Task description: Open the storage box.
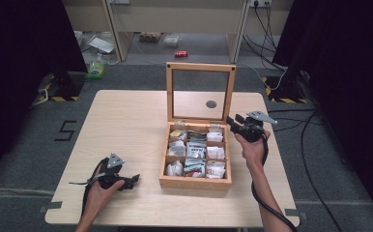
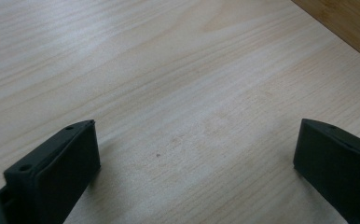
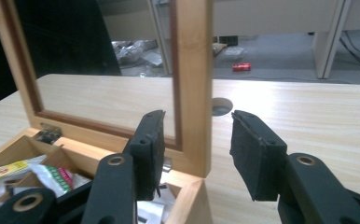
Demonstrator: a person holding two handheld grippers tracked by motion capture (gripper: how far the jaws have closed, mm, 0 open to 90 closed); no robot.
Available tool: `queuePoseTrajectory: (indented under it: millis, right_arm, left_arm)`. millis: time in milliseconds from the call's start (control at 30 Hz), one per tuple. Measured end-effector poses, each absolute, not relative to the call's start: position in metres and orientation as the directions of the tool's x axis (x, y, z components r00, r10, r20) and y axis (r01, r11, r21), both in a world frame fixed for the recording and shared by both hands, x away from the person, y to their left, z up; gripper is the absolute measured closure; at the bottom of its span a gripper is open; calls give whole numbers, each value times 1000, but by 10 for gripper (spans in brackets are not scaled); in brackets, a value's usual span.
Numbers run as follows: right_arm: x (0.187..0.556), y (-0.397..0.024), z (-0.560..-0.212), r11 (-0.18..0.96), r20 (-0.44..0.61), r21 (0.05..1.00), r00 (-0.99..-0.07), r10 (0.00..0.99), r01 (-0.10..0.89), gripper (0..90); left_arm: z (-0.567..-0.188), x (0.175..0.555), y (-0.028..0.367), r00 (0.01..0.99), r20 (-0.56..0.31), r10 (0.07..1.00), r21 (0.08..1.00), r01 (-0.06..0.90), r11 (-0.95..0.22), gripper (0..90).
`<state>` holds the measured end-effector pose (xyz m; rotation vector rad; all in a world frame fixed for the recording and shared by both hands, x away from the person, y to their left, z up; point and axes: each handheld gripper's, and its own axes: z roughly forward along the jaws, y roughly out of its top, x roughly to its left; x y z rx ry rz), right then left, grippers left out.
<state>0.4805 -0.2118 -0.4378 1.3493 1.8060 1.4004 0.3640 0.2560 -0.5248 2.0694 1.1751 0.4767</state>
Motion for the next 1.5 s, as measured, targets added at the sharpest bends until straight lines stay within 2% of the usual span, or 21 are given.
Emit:
queuePoseTrajectory:
  millis: [600,733,1000,1500]
  right_arm:
    - [456,-211,-425,98,183,880,-521,834,465,462]
    - [455,-212,-426,98,212,865,-536,817,493,433]
    - [449,-209,-425,136,191,860,-558,808,492,397]
    - [429,-201,-421,248,123,845,-622,773,475,422]
  left_arm:
    - [-525,364,256,521,-24,853,726,596,-343,0]
    - [-525,364,256,521,-24,853,726,596,-344,0]
    - [-525,364,256,521,-24,853,726,596,-343,0]
    - [-525,364,256,522,-23,853,725,596,-345,0]
